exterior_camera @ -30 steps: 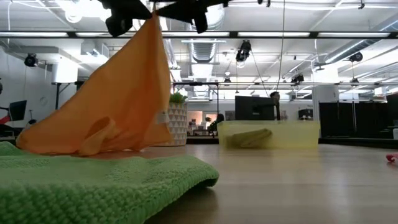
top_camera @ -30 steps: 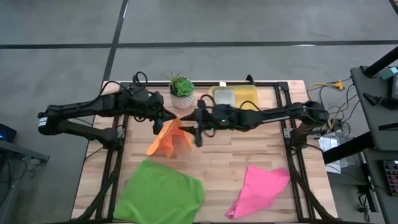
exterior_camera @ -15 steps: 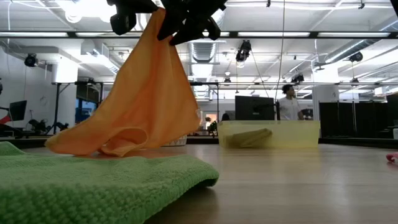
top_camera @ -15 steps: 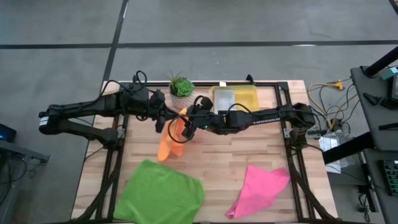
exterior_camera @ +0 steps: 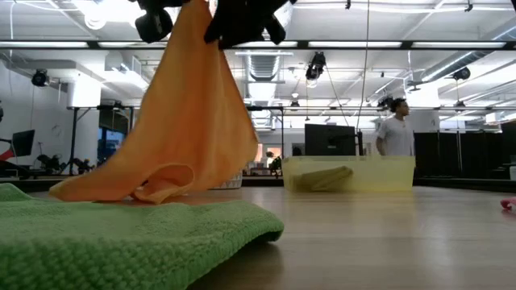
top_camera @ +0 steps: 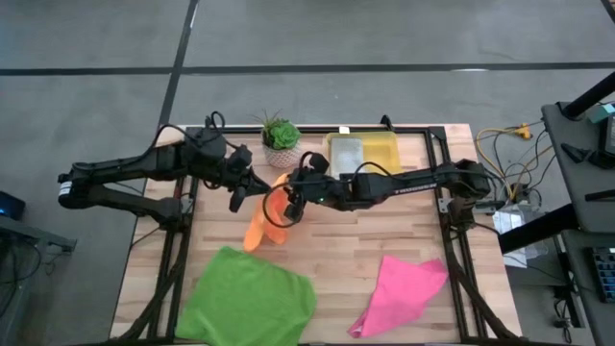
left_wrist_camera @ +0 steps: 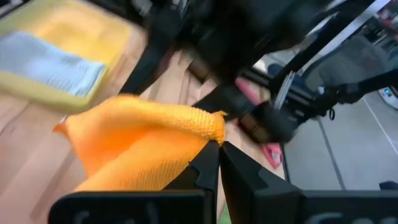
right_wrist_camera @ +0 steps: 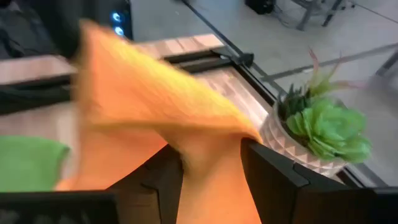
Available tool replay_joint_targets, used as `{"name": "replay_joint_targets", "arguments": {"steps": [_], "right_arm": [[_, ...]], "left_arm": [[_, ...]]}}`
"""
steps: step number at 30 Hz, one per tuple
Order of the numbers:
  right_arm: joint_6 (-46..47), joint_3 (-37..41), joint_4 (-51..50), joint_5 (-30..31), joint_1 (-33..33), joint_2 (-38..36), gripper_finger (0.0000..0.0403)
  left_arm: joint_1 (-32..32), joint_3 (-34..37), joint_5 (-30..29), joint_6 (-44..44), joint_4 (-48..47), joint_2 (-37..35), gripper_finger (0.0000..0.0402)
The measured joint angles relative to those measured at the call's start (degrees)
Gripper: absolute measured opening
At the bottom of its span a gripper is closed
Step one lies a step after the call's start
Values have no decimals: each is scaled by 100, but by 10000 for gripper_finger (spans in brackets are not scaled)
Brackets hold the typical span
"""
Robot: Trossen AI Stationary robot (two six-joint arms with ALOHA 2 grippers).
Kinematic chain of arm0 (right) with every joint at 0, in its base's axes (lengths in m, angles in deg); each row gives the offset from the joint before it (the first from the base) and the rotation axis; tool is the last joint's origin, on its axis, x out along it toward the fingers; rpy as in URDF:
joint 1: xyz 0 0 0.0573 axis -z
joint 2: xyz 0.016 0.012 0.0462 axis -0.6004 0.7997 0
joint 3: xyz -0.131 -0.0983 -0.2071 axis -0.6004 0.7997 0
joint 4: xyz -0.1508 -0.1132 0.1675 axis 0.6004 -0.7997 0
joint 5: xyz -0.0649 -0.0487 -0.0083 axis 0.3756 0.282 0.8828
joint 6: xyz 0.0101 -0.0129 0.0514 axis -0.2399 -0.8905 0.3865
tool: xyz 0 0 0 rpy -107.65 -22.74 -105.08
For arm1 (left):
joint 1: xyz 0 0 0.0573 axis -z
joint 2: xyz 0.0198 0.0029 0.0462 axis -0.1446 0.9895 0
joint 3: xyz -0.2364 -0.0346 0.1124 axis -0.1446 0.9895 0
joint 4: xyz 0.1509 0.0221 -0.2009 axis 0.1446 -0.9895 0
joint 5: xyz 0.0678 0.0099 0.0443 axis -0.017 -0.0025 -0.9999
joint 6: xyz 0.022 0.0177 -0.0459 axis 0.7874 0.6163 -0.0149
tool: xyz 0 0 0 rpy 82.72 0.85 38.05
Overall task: Fold microfiber towels
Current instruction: Fold the orange microfiber cloth
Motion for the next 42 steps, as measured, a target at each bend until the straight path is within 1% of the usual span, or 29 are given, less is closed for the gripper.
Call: {"name": "replay_joint_targets", "arguments": {"steps": [3,9,21,25,28,30,33,35,37,42], "right_arm": [[-9,-3,14,-67,-109,-119,155],[-36,-10,23,-84,-286,-293,155],[-11,-1,-146,-43,-164,-176,155],[-57,-5,-161,228,-164,-251,155],[-87,-3,-218,232,-129,-220,155],[-101,8,-218,66,-71,-176,155],[-120,41,-215,-541,49,-82,155],[-46,73,-243,-811,123,2,155],[-7,152,-339,-866,180,53,155],[2,635,-306,-871,275,44,155]], "left_arm": [[0,2,12,-32,-146,8,0],[0,0,26,-39,-137,8,0],[22,-11,37,-55,-98,8,0],[31,-11,44,-187,-97,8,0],[31,-11,44,-198,-96,8,0],[33,-11,44,-201,-93,8,0],[33,-11,44,-203,-14,2,0],[33,-11,58,-208,136,2,0],[37,-14,90,-228,300,-1,0],[42,-20,96,-325,495,-5,0]]}}
